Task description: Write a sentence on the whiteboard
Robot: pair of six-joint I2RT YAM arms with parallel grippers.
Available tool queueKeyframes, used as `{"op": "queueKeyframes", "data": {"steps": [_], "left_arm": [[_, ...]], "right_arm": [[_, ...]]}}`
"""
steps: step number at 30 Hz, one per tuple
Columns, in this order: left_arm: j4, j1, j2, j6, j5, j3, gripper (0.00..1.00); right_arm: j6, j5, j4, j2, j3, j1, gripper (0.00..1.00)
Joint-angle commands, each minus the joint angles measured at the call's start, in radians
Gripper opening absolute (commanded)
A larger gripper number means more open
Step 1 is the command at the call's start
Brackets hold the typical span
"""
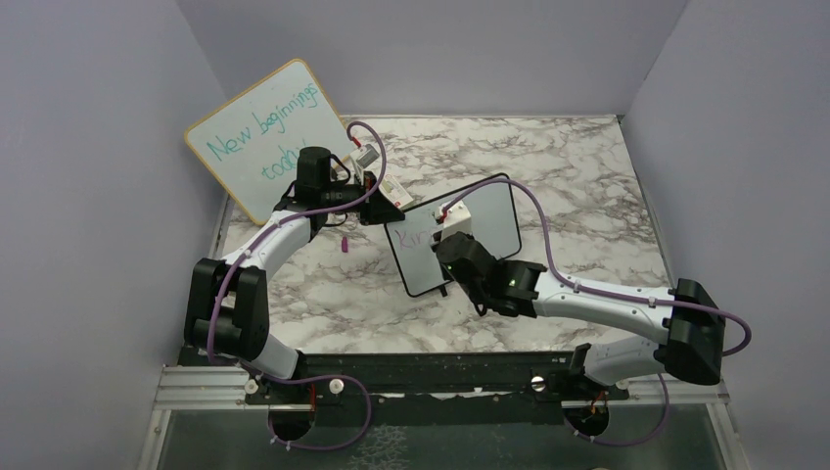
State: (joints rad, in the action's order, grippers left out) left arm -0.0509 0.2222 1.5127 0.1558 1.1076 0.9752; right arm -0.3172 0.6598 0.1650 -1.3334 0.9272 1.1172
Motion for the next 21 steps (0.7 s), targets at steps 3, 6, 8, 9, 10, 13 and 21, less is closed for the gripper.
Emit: {"op": "queueKeyframes", "data": {"steps": [3, 6, 8, 9, 10, 13, 21], "left_arm": [[0.049, 0.005, 0.024, -0.015, 0.01, 0.002, 0.0], [0.049, 0.005, 0.026, -0.014, 0.011, 0.002, 0.0], [0.049, 0.006, 0.027, -0.013, 0.013, 0.002, 0.0], [0.049, 0.006, 0.027, -0.013, 0.013, 0.003, 0.0], [0.049, 0.006, 0.028, -0.013, 0.013, 0.003, 0.0], [0.049, 0.006, 0.028, -0.013, 0.014, 0.003, 0.0], [0.049, 0.008, 0.031, -0.013, 0.015, 0.003, 0.0]], "right_arm": [[-0.011, 0.028, 0.059, 0.017, -0.024, -0.008, 0.0], [-0.004, 0.051, 0.052, 0.025, -0.021, -0.008, 0.0], [0.006, 0.062, 0.037, 0.028, -0.021, -0.009, 0.0], [0.009, 0.065, 0.03, 0.029, -0.02, -0.011, 0.0], [0.015, 0.067, 0.02, 0.03, -0.019, -0.013, 0.0], [0.03, 0.074, -0.004, 0.031, -0.016, -0.018, 0.0], [0.067, 0.079, -0.057, 0.031, -0.001, -0.028, 0.0]]}}
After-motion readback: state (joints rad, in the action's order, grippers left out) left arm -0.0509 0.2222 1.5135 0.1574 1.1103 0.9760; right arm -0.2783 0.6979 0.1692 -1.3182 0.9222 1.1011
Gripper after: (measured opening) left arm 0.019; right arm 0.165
